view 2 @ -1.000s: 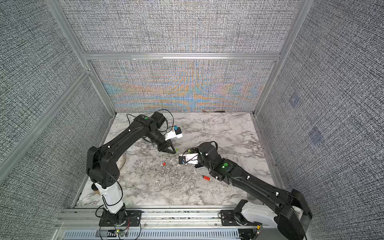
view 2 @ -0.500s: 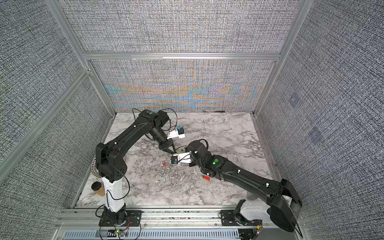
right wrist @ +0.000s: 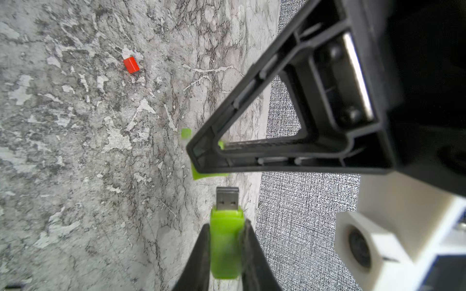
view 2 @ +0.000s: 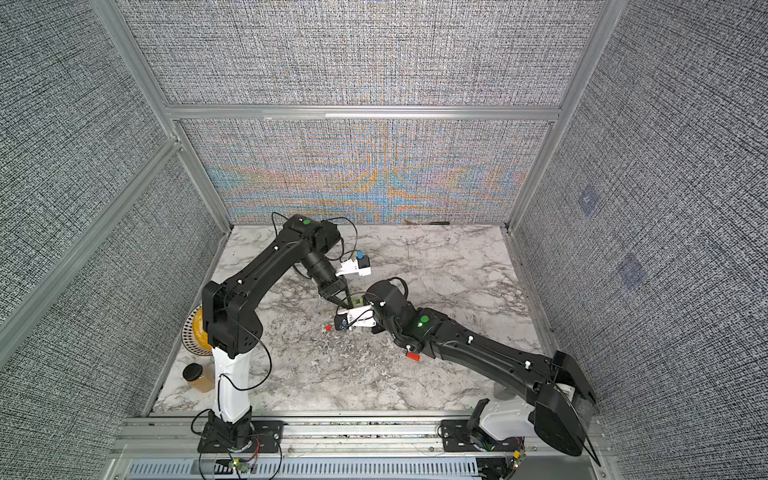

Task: Close the usb drive cover
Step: Close the cover of the USB drive.

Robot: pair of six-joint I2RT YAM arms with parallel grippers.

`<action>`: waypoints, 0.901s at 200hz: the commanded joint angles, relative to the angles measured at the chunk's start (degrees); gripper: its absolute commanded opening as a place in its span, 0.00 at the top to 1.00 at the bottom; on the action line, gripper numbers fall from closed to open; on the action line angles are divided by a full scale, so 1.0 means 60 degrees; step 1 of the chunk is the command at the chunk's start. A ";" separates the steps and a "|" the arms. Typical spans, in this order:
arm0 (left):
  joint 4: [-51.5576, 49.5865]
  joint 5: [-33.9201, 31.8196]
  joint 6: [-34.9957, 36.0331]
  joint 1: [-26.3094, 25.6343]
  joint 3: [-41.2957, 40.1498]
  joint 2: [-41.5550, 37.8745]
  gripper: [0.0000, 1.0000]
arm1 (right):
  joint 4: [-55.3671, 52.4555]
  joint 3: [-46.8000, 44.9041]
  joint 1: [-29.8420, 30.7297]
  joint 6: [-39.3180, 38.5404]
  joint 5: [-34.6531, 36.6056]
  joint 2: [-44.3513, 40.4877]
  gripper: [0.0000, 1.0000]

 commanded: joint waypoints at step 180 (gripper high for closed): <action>-0.0754 0.0259 0.0137 0.0000 0.0599 0.0441 0.98 | 0.0076 0.0310 0.0370 -0.0301 -0.0017 0.0301 0.95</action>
